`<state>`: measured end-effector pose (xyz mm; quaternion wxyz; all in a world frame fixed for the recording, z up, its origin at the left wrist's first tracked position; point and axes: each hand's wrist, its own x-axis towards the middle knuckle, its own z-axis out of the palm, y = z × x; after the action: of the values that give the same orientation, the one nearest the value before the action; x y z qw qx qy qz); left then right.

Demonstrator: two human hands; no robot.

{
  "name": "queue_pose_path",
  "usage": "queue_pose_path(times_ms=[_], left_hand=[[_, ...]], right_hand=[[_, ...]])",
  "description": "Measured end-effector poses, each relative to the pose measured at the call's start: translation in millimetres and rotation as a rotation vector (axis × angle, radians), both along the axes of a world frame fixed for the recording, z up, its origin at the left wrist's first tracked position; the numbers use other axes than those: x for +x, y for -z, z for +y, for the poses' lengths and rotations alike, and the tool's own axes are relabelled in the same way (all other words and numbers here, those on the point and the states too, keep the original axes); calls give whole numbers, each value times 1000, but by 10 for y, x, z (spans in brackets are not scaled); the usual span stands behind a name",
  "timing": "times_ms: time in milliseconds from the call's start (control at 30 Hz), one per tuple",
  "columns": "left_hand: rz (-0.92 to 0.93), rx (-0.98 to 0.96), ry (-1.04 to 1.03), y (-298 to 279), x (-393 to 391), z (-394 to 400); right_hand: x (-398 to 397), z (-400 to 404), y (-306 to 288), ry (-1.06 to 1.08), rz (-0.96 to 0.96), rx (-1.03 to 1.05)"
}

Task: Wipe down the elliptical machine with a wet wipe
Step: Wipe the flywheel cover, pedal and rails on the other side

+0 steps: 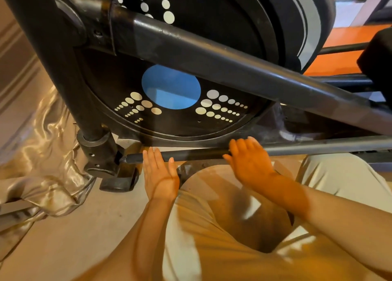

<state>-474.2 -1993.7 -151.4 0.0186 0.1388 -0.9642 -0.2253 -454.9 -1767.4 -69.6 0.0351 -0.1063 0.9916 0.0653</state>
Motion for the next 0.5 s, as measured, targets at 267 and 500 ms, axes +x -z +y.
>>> queue_pose_path(times_ms=[267, 500], left_hand=[[71, 55, 32, -22, 19, 123], [196, 194, 272, 83, 67, 268]], right_hand=[[153, -498, 293, 19, -31, 90], [156, -80, 559, -314, 336, 18]])
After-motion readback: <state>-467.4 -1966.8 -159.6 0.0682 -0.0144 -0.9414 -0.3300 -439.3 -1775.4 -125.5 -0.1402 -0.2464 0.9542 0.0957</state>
